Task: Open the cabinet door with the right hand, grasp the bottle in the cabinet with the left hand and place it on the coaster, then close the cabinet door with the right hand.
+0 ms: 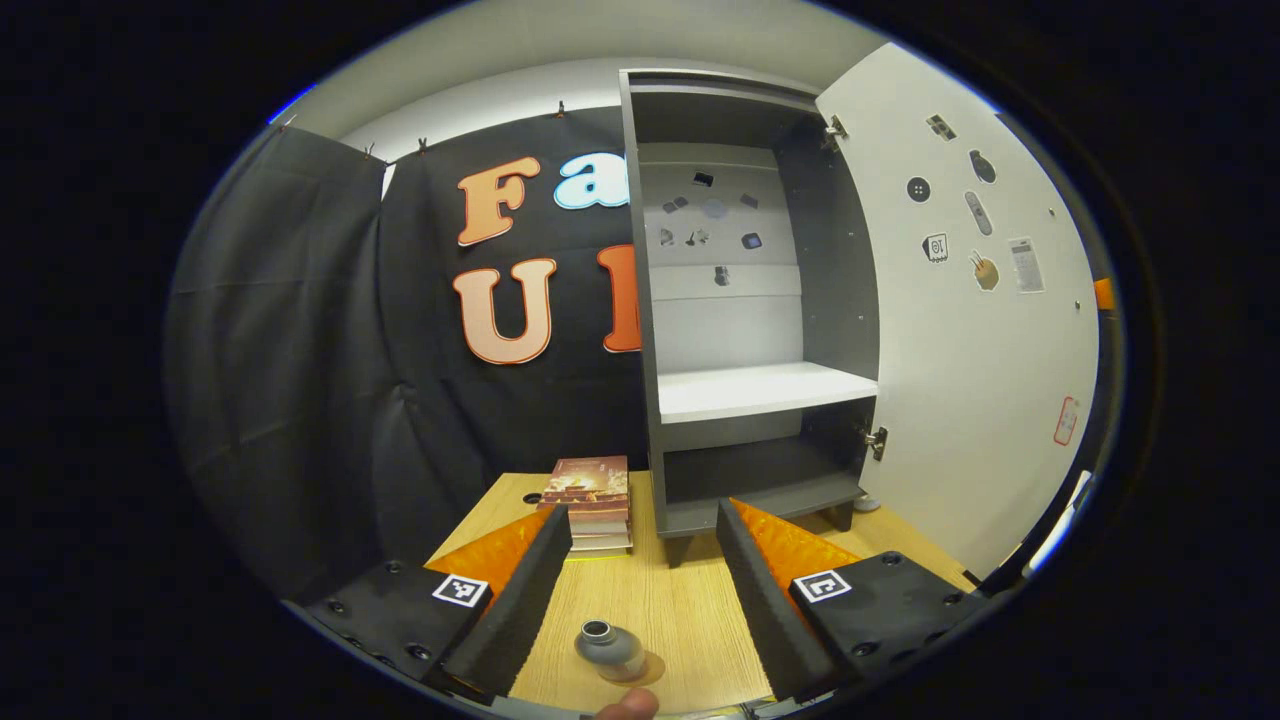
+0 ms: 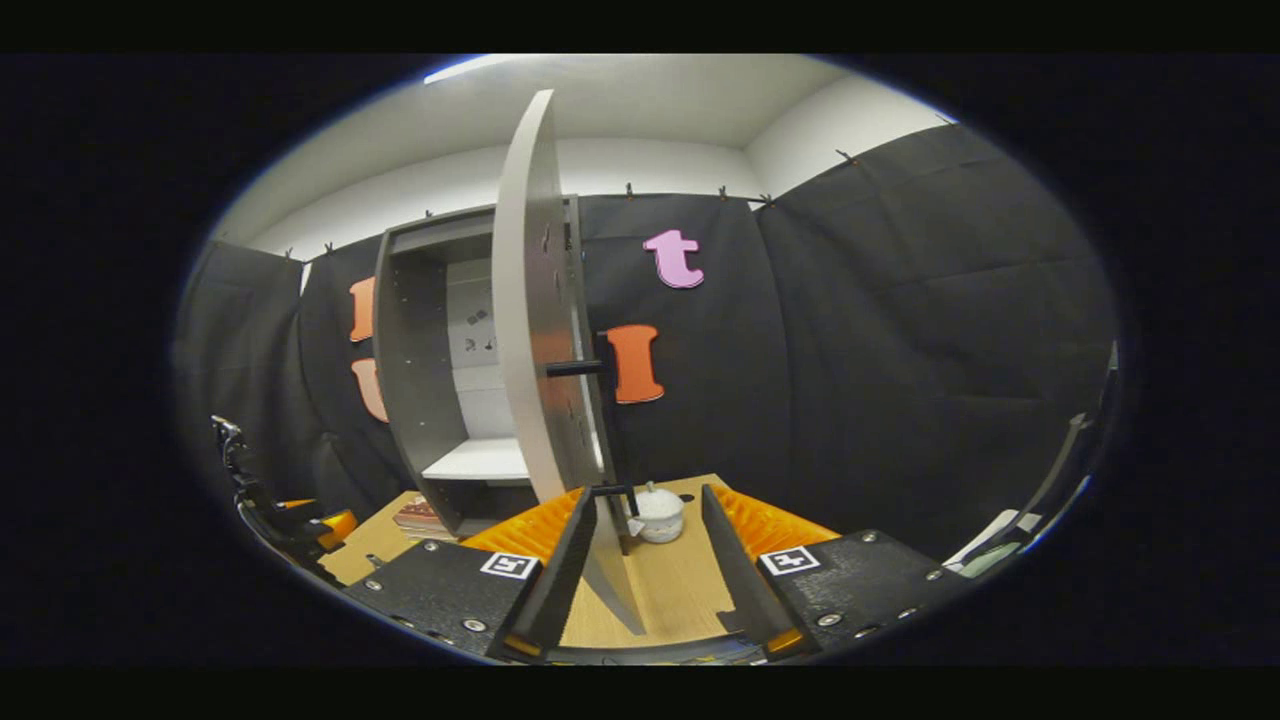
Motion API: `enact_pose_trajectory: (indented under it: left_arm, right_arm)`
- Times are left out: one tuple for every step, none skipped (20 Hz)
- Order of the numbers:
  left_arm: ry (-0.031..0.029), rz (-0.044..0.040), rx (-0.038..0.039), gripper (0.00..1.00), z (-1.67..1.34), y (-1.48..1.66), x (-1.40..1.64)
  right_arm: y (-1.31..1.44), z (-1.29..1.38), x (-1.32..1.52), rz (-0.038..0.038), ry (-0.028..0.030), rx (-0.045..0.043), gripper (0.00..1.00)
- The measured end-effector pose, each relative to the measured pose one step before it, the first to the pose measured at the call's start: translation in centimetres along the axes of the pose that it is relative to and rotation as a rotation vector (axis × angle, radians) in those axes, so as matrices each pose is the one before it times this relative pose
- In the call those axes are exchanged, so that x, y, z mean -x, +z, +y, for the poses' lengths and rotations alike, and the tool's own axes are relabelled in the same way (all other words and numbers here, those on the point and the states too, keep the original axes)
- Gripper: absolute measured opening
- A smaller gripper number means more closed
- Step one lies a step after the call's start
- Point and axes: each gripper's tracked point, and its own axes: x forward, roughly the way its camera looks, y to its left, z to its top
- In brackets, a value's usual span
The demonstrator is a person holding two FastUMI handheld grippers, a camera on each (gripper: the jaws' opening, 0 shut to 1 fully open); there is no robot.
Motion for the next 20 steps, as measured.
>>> enact_pose_trajectory:
  left_arm:
    - [0.00753, 0.00332, -0.00368, 0.95, 0.372, 0.025, 0.032]
    - [0.00589, 0.00378, -0.00278, 0.95, 0.326, -0.102, 0.063]
    - [0.00874, 0.00104, -0.00108, 0.95, 0.376, -0.080, 0.030]
    - [0.00791, 0.00530, -0.00095, 0.95, 0.372, -0.182, -0.068]
    - [0.00443, 0.00946, -0.00048, 0.96, 0.216, -0.306, -0.107]
    - [0.00392, 0.00922, 0.00252, 0.95, 0.180, -0.263, -0.181]
    - [0.00167, 0.00845, 0.00408, 0.95, 0.053, -0.233, -0.088]
    - [0.00302, 0.00436, 0.00432, 0.95, 0.091, -0.185, -0.012]
    - [0.00072, 0.00392, 0.00054, 0.95, 0.017, -0.167, 0.048]
    - [0.00134, 0.00327, -0.00324, 0.95, 0.043, -0.109, 0.057]
    - [-0.00073, -0.00127, -0.00073, 0.95, -0.019, -0.042, 0.021]
    - [-0.01015, 0.00134, 0.00158, 0.95, -0.236, -0.089, 0.059]
    - [-0.00361, -0.00389, -0.00298, 0.95, 0.004, -0.025, 0.237]
    - [-0.00368, -0.01244, -0.00341, 0.95, 0.189, 0.294, 0.173]
    - [0.00009, -0.00714, -0.00778, 0.95, 0.228, 0.205, 0.046]
    - [0.00790, -0.00259, -0.00606, 0.95, 0.502, -0.039, 0.096]
    - [0.00669, -0.00183, 0.00207, 0.95, 0.483, -0.152, 0.041]
    - [0.00831, 0.00291, 0.00710, 0.95, 0.661, -0.143, -0.079]
    - [0.01044, 0.00484, 0.00765, 0.95, 0.792, -0.177, 0.029]
    - [0.01279, 0.00434, 0.00864, 0.95, 0.887, -0.133, -0.145]
  right_arm:
    - [-0.273, -0.001, -0.408, -0.00281, -0.00537, -0.00097, 0.66]
    - [0.242, 0.015, 0.042, -0.00682, 0.00370, -0.00073, 0.66]
    - [-0.064, 0.217, 0.015, -0.00456, 0.00345, 0.00475, 0.66]
    - [0.004, 0.438, -0.034, -0.00486, 0.00679, 0.00995, 0.66]
    - [-0.083, 0.633, 0.086, -0.00020, 0.00980, 0.01300, 0.66]
    - [-0.056, 0.722, 0.010, 0.00210, 0.01509, 0.00495, 0.65]
    - [-0.199, 0.964, -0.034, 0.00294, 0.01986, -0.00537, 0.65]
    - [-0.016, 0.978, 0.003, -0.00352, 0.02330, -0.00917, 0.65]
    - [-0.201, 1.164, -0.088, -0.00161, 0.02488, -0.01059, 0.65]
    - [-0.163, 1.114, -0.107, 0.00264, 0.02382, -0.01304, 0.65]
    - [-0.270, 1.181, -0.225, 0.00417, 0.02430, -0.00915, 0.65]
    - [-0.263, 1.159, -0.323, 0.00898, 0.01939, -0.00820, 0.65]
    - [-0.222, 1.171, -0.382, 0.00663, 0.02193, 0.00332, 0.65]
    - [-0.006, 1.175, -0.508, 0.00207, 0.02370, 0.00719, 0.65]
    - [-0.126, 1.161, -0.619, 0.00303, 0.02265, 0.00433, 0.65]
    - [-0.285, 1.089, -0.592, 0.00500, 0.02195, -0.00019, 0.65]
    - [-0.444, 1.035, -0.443, 0.01011, 0.01923, -0.00147, 0.65]
    - [-0.161, 0.888, -0.348, 0.00440, 0.01455, 0.00020, 0.65]
    - [-0.171, 0.897, -0.626, 0.00095, 0.01269, 0.00235, 0.66]
    - [-0.096, 0.760, -0.516, 0.00140, 0.01366, 0.00208, 0.66]
